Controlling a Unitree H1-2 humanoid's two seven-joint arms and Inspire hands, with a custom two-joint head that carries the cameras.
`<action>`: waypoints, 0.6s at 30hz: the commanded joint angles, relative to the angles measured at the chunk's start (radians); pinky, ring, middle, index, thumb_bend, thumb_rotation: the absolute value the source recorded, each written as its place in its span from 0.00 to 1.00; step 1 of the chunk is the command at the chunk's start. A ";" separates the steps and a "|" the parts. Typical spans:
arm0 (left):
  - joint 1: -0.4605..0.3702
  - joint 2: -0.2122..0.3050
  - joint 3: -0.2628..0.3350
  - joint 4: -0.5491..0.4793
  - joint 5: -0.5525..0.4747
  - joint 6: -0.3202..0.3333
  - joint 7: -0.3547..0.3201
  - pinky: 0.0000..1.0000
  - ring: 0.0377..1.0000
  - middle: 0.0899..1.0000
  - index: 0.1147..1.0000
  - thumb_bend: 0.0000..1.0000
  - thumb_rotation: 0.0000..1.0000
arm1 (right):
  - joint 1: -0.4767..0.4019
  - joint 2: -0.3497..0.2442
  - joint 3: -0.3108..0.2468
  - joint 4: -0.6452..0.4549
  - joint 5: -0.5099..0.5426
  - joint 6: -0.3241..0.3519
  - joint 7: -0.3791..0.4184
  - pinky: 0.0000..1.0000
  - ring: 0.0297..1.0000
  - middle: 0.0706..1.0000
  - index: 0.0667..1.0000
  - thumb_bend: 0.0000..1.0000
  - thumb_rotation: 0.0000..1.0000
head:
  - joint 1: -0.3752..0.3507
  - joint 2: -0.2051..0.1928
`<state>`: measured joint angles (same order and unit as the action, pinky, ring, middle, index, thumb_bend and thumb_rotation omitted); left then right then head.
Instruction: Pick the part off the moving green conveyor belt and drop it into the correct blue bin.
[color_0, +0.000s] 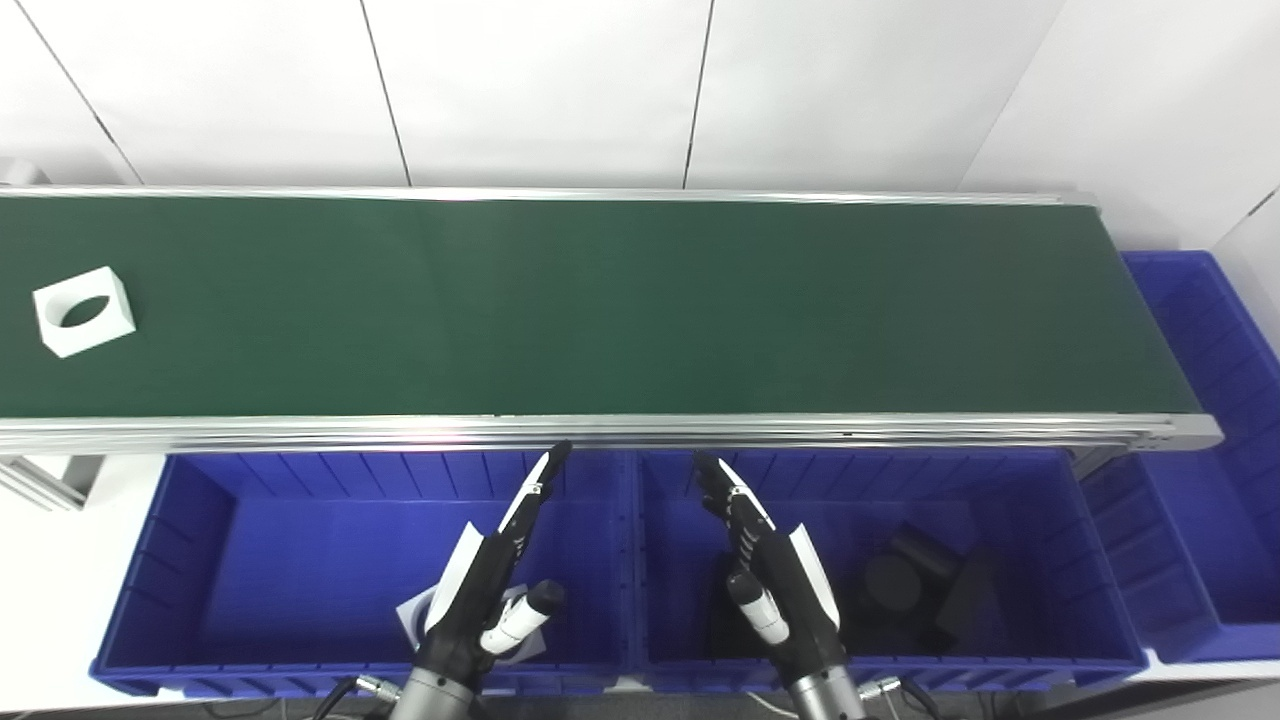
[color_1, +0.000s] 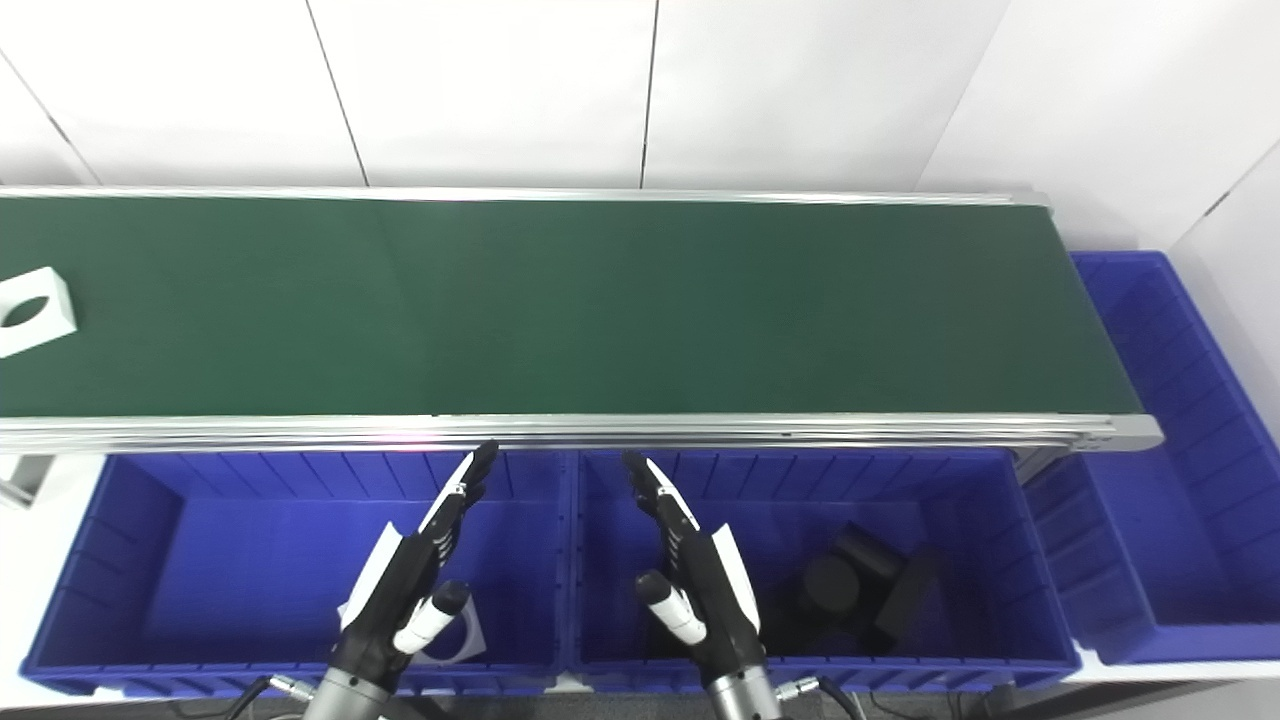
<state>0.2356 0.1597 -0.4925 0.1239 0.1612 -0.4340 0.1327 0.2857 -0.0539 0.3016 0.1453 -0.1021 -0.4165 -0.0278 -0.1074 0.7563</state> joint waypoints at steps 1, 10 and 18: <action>-0.010 0.002 -0.001 -0.021 -0.007 -0.036 0.017 1.00 1.00 1.00 0.97 0.80 1.00 | -0.006 0.004 0.003 -0.014 0.009 -0.053 -0.006 0.94 0.95 0.95 0.93 0.96 0.96 | 0.001 0.001; -0.013 0.005 -0.007 -0.014 -0.013 -0.036 0.018 1.00 1.00 1.00 0.97 0.79 1.00 | -0.010 -0.001 0.006 -0.009 0.009 -0.053 -0.008 0.94 0.95 0.95 0.93 0.94 0.96 | 0.003 -0.001; -0.011 0.004 -0.005 -0.015 -0.026 -0.036 0.006 1.00 1.00 1.00 0.97 0.78 1.00 | -0.011 -0.002 0.010 -0.006 0.008 -0.053 -0.011 0.93 0.95 0.95 0.93 0.93 0.95 | 0.002 -0.003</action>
<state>0.2338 0.1612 -0.4998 0.1247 0.1412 -0.4340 0.1326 0.2833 -0.0606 0.3066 0.1511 -0.0990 -0.4165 -0.0281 -0.1074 0.7517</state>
